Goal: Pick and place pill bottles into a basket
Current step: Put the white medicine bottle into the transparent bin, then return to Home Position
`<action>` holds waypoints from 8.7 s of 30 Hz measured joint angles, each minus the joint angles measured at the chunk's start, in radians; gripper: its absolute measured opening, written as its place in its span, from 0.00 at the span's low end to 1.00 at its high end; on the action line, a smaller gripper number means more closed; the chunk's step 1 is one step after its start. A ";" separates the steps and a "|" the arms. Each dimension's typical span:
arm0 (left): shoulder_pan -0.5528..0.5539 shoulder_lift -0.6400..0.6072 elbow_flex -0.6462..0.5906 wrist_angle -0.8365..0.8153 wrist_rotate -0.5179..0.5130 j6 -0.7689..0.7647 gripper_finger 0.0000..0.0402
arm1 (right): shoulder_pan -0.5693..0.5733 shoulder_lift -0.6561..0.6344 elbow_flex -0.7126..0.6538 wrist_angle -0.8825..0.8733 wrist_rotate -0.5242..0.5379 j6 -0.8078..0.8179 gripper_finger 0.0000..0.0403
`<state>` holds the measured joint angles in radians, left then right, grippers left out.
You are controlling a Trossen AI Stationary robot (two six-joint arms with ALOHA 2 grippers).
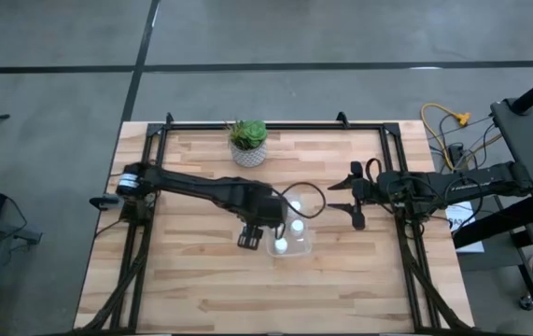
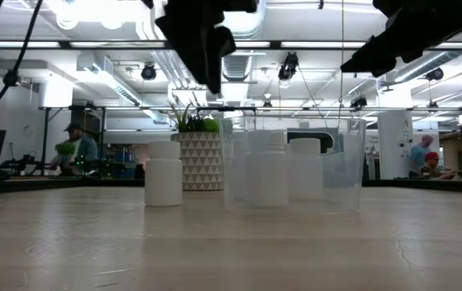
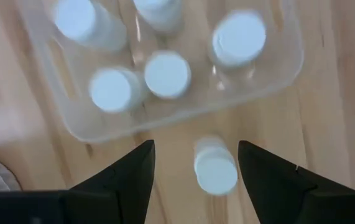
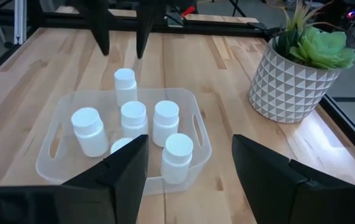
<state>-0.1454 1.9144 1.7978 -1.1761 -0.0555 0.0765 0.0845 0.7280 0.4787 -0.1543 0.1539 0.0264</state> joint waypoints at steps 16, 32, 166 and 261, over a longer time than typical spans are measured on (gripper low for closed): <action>-0.018 -0.414 -0.578 0.546 -0.024 -0.107 0.53 | 0.003 0.004 -0.007 0.016 -0.008 0.005 0.54; -0.021 -0.439 -0.731 0.612 -0.024 -0.202 0.53 | 0.003 0.007 -0.006 0.031 -0.008 0.023 0.54; 0.026 0.149 -0.040 0.596 0.238 0.220 0.35 | 0.002 -0.449 -0.378 0.150 -0.259 -0.077 0.02; 0.044 0.260 0.089 0.584 0.320 0.196 0.66 | 0.002 -0.444 -0.378 0.129 -0.257 -0.063 0.02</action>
<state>-0.1010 2.1742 1.8867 -0.5917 0.2644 0.2726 0.0868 0.2836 0.1005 -0.0254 -0.1032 -0.0364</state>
